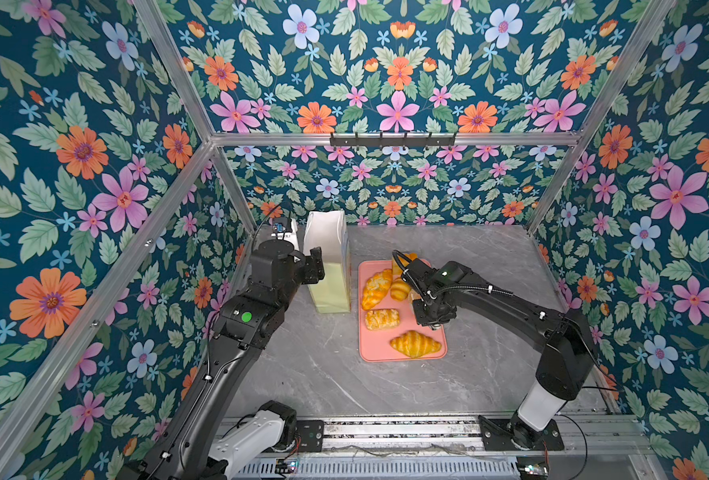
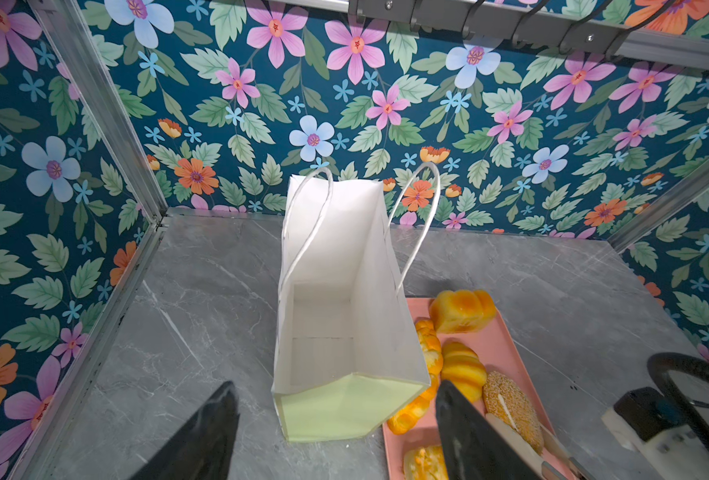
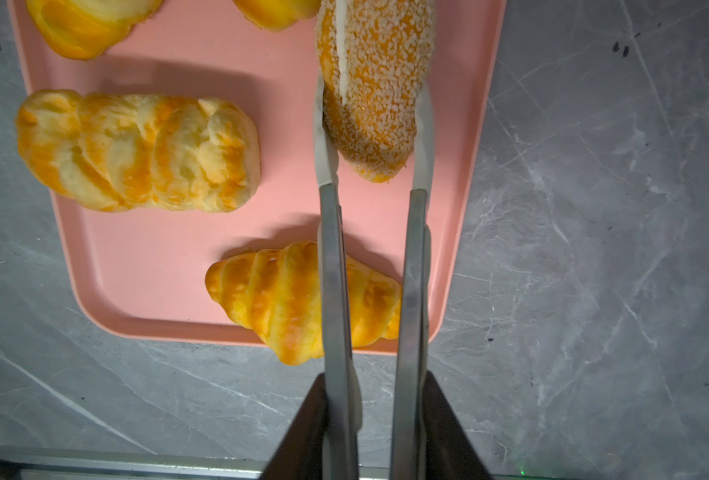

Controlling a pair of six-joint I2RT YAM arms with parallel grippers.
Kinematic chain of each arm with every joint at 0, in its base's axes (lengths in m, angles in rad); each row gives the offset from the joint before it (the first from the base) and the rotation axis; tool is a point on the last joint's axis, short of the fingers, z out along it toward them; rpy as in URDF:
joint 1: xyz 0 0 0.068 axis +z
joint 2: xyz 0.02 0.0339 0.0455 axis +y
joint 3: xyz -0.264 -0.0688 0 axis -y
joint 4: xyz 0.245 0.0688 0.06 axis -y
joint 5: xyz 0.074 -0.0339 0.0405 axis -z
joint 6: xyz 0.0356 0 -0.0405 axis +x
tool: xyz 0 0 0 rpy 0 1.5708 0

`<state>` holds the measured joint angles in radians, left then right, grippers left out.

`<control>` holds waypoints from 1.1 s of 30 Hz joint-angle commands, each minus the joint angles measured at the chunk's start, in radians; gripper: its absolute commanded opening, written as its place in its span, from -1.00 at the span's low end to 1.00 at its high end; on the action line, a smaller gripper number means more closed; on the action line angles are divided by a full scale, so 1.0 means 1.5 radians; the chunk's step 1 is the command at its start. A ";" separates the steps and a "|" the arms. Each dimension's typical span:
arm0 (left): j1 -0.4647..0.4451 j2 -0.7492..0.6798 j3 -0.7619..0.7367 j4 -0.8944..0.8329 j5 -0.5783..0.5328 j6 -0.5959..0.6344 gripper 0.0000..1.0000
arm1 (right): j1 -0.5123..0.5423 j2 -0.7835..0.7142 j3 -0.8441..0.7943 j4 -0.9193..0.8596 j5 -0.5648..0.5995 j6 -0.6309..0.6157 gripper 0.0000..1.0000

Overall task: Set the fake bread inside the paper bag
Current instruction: 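Close the tongs on the sugar-coated bun with the right gripper, then lift the bun with the tongs and carry it toward the paper bag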

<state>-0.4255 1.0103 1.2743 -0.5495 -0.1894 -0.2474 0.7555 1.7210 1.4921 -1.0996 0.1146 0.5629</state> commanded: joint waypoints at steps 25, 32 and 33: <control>0.029 0.079 0.090 -0.055 -0.027 -0.032 0.58 | 0.002 -0.146 0.258 -0.080 -0.107 -0.095 -0.52; 0.067 0.127 0.120 -0.076 0.011 -0.030 0.58 | 0.010 -0.094 0.375 -0.058 -0.195 -0.097 -0.57; 0.073 0.132 0.118 -0.076 0.017 -0.030 0.58 | 0.016 -0.085 0.392 -0.059 -0.196 -0.097 -0.57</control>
<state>-0.3321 1.1954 1.4452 -0.6437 -0.1951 -0.2886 0.7643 1.5745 2.0354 -1.2247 -0.1127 0.4194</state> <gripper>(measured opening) 0.789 0.308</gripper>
